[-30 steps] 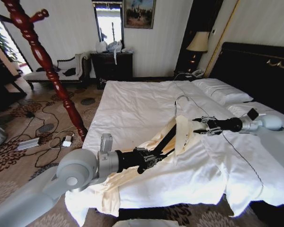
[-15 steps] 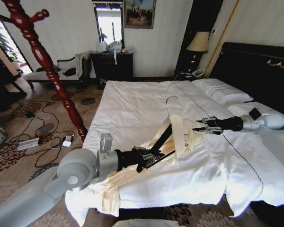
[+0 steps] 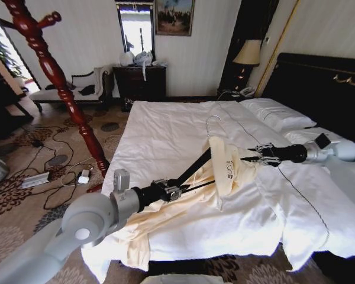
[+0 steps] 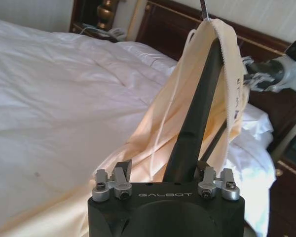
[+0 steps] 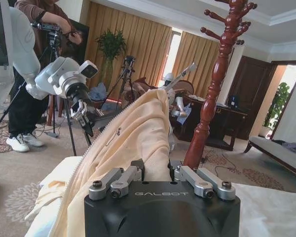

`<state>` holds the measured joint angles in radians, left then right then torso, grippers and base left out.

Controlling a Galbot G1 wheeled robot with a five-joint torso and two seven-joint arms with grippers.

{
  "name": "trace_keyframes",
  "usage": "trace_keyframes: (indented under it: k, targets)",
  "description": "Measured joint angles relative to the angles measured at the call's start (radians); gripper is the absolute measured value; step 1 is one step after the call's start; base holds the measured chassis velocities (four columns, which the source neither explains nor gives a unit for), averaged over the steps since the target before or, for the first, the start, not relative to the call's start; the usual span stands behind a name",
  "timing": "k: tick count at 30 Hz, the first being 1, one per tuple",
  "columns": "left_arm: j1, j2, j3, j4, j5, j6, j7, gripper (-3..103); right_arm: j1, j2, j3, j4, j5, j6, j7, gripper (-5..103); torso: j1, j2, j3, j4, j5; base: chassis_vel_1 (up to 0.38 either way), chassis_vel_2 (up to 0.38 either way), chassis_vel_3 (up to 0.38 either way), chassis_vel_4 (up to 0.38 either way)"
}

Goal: Pick up the clothes from the bed and hang them on the clothes hanger.

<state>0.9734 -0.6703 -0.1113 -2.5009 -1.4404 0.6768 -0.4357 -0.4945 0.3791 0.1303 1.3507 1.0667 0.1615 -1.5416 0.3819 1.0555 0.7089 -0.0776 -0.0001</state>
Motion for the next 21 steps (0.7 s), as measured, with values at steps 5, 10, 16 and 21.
trace_keyframes:
  k: [5,10,16,21]
  targets:
    - [0.029,-0.015,-0.103,-0.001,-0.022,-0.001,-0.061,86,0.002,0.018,0.018,0.005,0.011,0.001,0.003,22,0.0,0.0,0.0,-0.0004,0.0,0.0,0.0,0.0,0.0]
    - [0.023,-0.035,-0.206,0.0,-0.083,-0.022,-0.116,98,-0.002,0.018,0.024,0.011,0.015,0.006,0.007,22,0.0,0.0,0.0,-0.0003,0.0001,0.0,0.0,0.0,0.0]
    - [-0.021,-0.059,-0.202,0.089,-0.071,-0.051,-0.287,100,-0.01,0.023,0.039,0.038,0.016,0.039,0.032,22,0.0,0.0,0.0,-0.0006,0.0002,0.0,0.0,0.0,0.0]
    - [-0.002,-0.091,-0.156,0.184,-0.033,-0.026,-0.408,100,-0.01,0.021,0.044,0.055,0.023,0.044,0.037,22,0.0,0.0,0.0,-0.0001,0.0,0.0,0.0,0.0,0.0]
